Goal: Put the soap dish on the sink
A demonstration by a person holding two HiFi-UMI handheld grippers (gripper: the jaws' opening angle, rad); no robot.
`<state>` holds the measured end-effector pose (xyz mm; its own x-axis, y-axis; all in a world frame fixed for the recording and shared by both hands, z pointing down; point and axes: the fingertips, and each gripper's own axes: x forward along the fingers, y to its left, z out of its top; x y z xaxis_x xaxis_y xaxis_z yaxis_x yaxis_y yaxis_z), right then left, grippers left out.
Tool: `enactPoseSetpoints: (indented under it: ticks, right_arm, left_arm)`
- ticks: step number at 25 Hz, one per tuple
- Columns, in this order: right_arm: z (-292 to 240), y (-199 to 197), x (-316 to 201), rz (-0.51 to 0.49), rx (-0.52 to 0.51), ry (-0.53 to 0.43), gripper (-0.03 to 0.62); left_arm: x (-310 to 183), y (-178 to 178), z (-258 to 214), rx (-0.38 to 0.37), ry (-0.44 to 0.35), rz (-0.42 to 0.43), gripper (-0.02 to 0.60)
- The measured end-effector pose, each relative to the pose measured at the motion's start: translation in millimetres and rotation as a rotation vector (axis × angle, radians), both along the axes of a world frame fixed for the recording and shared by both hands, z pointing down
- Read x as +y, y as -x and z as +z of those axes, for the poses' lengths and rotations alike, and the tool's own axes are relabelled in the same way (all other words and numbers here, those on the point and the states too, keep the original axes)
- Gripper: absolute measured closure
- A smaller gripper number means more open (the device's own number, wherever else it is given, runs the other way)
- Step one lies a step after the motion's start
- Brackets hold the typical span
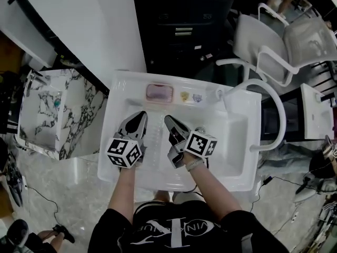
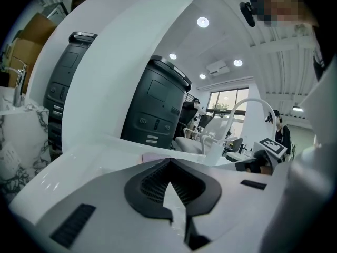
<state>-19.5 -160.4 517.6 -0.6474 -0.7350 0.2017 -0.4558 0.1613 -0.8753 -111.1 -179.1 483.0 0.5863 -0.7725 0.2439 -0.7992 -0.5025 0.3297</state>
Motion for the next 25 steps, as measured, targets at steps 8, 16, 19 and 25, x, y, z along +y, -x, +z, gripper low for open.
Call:
enactPoseSetpoints:
  ticks: [8,16,19,25]
  right_arm:
    - [-23.4,-9.7,31.3,-0.078,0.455,-0.25,0.566]
    - [-61.2,-37.0,59.5,-0.082,0.778,-0.469,0.566]
    - [-75.5,-49.7,68.9,-0.057,0.847,-0.517,0.566]
    - [-94.3,-67.4,88.4,-0.005,0.919,-0.565,0.566]
  left_arm:
    - [27.5,16.3,-18.4,-0.017,-0.044,-0.014,0.568]
    - [55.9,35.4,-41.3,-0.02,-0.101,-0.036,0.568]
    - [66.2,37.5,-49.9,-0.04,-0.128,-0.034,0.568]
    - [85.3,44.3,-64.7,-0.045,-0.175,-0.046,0.568]
